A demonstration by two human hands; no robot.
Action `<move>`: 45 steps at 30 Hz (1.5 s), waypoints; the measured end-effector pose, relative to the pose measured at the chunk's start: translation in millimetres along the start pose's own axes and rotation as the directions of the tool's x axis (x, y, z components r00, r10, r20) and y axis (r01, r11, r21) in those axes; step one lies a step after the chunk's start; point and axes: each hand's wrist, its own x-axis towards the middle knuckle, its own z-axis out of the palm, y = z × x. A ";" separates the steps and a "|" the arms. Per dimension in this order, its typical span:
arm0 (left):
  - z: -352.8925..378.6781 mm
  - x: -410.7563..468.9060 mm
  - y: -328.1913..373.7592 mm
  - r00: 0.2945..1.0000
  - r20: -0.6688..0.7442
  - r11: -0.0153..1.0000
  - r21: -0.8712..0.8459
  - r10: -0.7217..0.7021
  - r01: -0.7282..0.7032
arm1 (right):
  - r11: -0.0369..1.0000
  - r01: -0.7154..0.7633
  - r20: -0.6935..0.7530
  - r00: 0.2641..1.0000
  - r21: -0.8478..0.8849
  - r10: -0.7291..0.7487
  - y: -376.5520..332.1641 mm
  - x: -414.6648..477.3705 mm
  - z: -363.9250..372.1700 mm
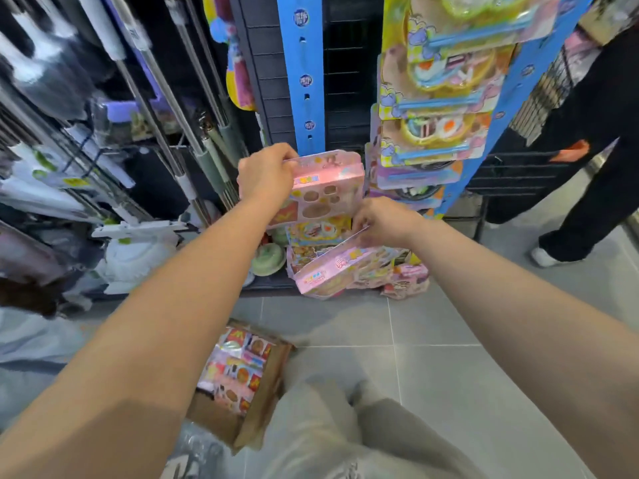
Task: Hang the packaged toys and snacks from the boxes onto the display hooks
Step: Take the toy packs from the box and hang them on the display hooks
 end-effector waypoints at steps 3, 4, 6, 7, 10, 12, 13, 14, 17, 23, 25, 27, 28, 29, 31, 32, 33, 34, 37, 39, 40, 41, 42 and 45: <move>7.8 13.1 4.5 0.996 -0.026 0.996 -0.039 -0.082 0.081 | 1.000 -0.010 0.008 1.000 0.021 0.010 7.0 8.0 -0.6; 8.5 15.4 7.2 0.994 -0.037 0.994 -0.057 -0.098 0.096 | 0.999 -0.017 0.008 1.000 0.028 0.017 8.4 9.7 -1.3; 8.8 21.7 14.9 0.993 -0.039 0.992 -0.061 -0.109 0.107 | 0.998 -0.035 0.020 0.999 0.044 0.034 9.7 15.0 -2.6; 10.0 25.2 17.8 0.995 -0.034 0.994 -0.047 -0.097 0.096 | 0.998 -0.036 0.028 0.999 0.046 0.035 10.3 18.0 -3.2; 12.7 35.8 27.5 1.000 -0.001 0.999 0.027 -0.024 0.024 | 0.998 -0.051 0.031 0.998 0.041 0.050 11.0 27.4 -6.4; 16.4 43.1 28.8 1.000 -0.006 0.995 0.103 0.009 -0.009 | 0.997 -0.064 0.026 0.998 0.036 0.063 12.3 35.7 -8.6; 17.3 45.4 28.4 1.000 -0.010 0.991 0.130 0.015 -0.014 | 0.997 -0.068 0.024 0.997 0.045 0.067 12.8 40.0 -9.4; 17.9 46.7 28.2 1.000 -0.014 0.989 0.150 0.015 -0.013 | 0.996 -0.071 0.025 0.997 0.055 0.070 13.0 44.5 -10.1; 22.0 48.6 27.6 1.000 -0.020 0.977 0.211 0.020 -0.015 | 0.995 -0.083 0.020 0.996 0.055 0.083 11.8 55.0 -12.6; 32.6 48.2 31.4 0.999 -0.025 0.967 0.253 -0.019 0.025 | 0.988 -0.128 -0.035 0.991 0.088 0.132 8.6 67.4 -11.6; 30.7 48.1 33.0 0.999 -0.024 0.965 0.261 -0.034 0.039 | 0.986 -0.139 -0.048 0.988 0.090 0.144 7.1 70.9 -8.9; 27.0 48.6 33.4 0.998 -0.016 0.969 0.242 -0.053 0.055 | 0.985 -0.149 -0.069 0.986 0.086 0.155 4.7 72.6 -6.7; 24.8 48.1 33.5 0.998 -0.009 0.972 0.226 -0.062 0.063 | 0.984 -0.155 -0.075 0.984 0.086 0.161 4.0 72.9 -5.5; 22.4 47.3 34.4 0.997 -0.001 0.975 0.211 -0.073 0.072 | 0.983 -0.159 -0.079 0.983 0.086 0.166 3.3 72.9 -4.4; 19.3 45.6 37.3 0.996 0.011 0.975 0.206 -0.087 0.082 | 0.983 -0.165 -0.086 0.981 0.077 0.172 1.2 71.9 -2.8; 18.5 44.9 38.5 0.996 0.016 0.973 0.215 -0.090 0.084 | 0.983 -0.169 -0.091 0.980 0.074 0.175 0.6 71.5 -1.9; 18.1 44.2 39.5 0.996 0.019 0.972 0.219 -0.092 0.086 | 0.982 -0.172 -0.101 0.979 0.074 0.179 -0.1 71.0 -1.6; 18.0 43.9 40.4 0.995 0.020 0.972 0.219 -0.093 0.087 | 0.981 -0.177 -0.109 0.977 0.074 0.184 -0.8 70.8 -1.6; 19.1 43.6 42.8 0.994 0.040 0.975 0.200 -0.103 0.093 | 0.981 -0.185 -0.139 0.972 0.061 0.192 -2.9 70.6 -2.4; 19.1 43.2 42.7 0.992 0.053 0.978 0.178 -0.119 0.108 | 0.980 -0.189 -0.149 0.969 0.064 0.196 -3.9 69.6 -2.3; 18.6 44.1 42.7 0.990 0.060 0.979 0.167 -0.130 0.119 | 0.979 -0.192 -0.153 0.968 0.067 0.200 -4.2 69.1 -2.1; 18.1 45.0 42.2 0.987 0.072 0.979 0.158 -0.142 0.129 | 0.978 -0.194 -0.156 0.967 0.071 0.203 -4.2 68.4 -1.7; 17.8 45.6 41.5 0.985 0.087 0.979 0.153 -0.152 0.137 | 0.977 -0.198 -0.155 0.966 0.074 0.207 -4.0 67.9 -0.9; 18.5 47.6 41.4 0.980 0.113 0.981 0.123 -0.164 0.150 | 0.977 -0.201 -0.145 0.967 0.067 0.209 -3.9 66.5 -0.2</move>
